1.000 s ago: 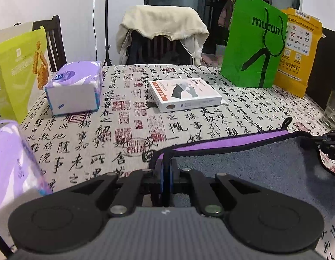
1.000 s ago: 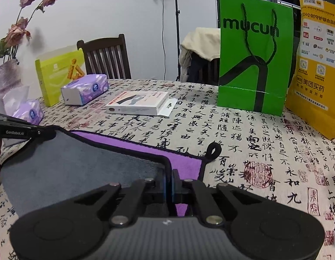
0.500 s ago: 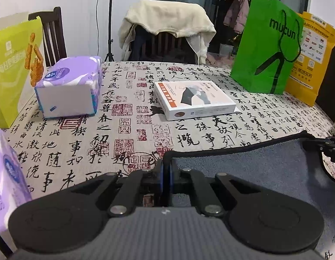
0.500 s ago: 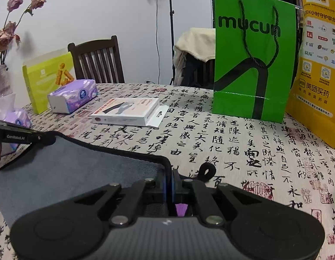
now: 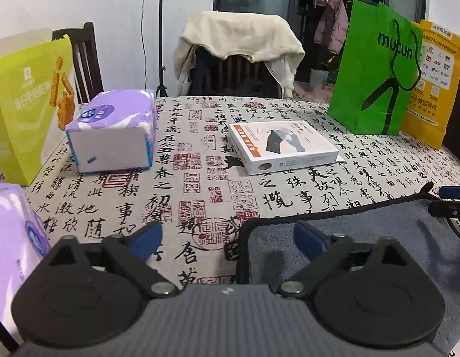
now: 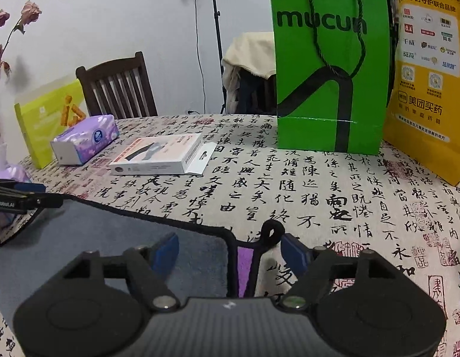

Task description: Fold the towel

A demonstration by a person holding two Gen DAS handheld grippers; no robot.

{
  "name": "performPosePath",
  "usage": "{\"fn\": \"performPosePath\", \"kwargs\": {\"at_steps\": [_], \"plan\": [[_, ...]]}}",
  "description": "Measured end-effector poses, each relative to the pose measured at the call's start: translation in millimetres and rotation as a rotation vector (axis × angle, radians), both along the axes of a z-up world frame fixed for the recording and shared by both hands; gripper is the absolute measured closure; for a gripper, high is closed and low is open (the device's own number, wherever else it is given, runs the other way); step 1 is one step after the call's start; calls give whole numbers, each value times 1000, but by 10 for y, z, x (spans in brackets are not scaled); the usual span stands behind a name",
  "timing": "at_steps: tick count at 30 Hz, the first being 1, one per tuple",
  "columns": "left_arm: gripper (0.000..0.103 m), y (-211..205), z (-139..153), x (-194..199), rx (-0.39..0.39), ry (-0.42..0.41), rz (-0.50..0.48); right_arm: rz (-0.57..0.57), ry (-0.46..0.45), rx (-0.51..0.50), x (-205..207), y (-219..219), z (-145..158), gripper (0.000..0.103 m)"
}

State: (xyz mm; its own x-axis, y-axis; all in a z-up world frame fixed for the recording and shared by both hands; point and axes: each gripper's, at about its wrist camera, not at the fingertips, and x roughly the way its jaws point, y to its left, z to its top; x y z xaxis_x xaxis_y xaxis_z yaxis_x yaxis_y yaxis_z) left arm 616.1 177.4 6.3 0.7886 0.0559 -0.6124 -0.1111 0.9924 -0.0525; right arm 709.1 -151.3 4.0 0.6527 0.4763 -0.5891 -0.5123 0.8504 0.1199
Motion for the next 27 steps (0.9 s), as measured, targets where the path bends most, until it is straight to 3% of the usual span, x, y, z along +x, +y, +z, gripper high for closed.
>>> {"fn": "performPosePath", "kwargs": {"at_steps": [6, 27], "plan": [[3, -16, 18, -141, 15, -16, 8, -28, 1, 16, -92, -53, 26, 16], [2, -120, 200, -1000, 15, -42, 13, -36, -35, 5, -978, -193, 168, 14]]}}
